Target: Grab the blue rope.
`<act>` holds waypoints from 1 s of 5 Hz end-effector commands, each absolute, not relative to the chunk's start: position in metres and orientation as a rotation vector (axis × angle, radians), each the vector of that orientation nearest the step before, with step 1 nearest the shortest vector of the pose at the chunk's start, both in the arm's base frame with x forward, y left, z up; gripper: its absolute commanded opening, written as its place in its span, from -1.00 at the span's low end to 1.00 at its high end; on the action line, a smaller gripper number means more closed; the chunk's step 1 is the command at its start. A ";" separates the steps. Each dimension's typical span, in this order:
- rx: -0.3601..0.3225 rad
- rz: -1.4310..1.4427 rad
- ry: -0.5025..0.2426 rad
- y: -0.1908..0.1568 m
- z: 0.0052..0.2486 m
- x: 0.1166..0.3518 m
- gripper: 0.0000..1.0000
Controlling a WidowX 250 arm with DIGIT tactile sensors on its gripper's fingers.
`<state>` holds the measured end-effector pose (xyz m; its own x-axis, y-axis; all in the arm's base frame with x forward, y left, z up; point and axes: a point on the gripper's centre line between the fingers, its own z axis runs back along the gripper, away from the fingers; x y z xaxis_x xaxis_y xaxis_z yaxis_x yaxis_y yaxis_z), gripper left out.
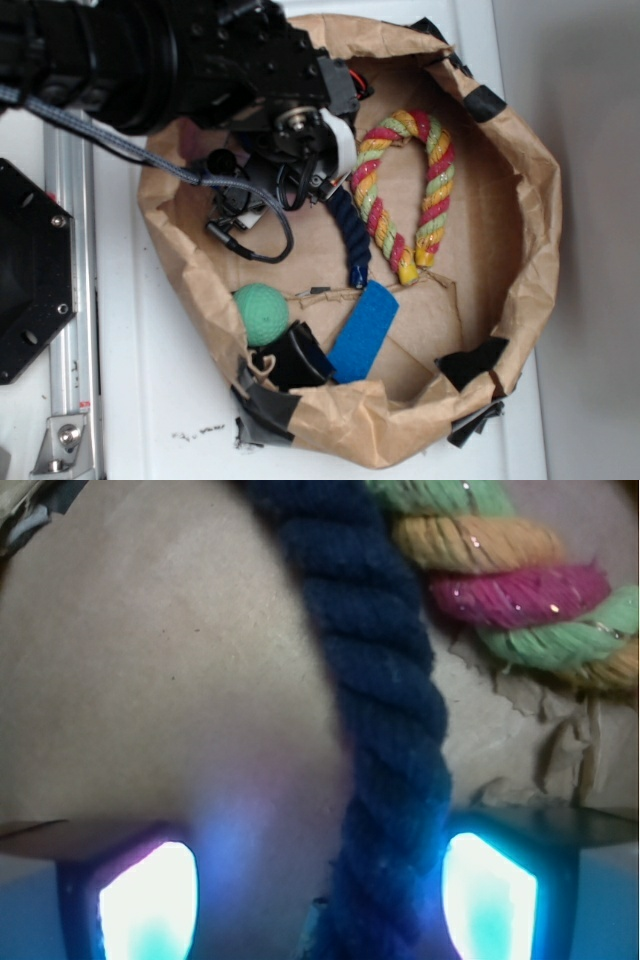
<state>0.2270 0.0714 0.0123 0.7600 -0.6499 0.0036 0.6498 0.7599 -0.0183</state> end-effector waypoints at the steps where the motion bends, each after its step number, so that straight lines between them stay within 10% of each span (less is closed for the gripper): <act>1: -0.058 -0.693 -0.001 0.072 0.006 0.218 1.00; 2: -0.090 -0.658 -0.012 0.077 0.004 0.217 -1.00; 5: -0.028 -0.648 -0.028 0.079 0.009 0.217 -1.00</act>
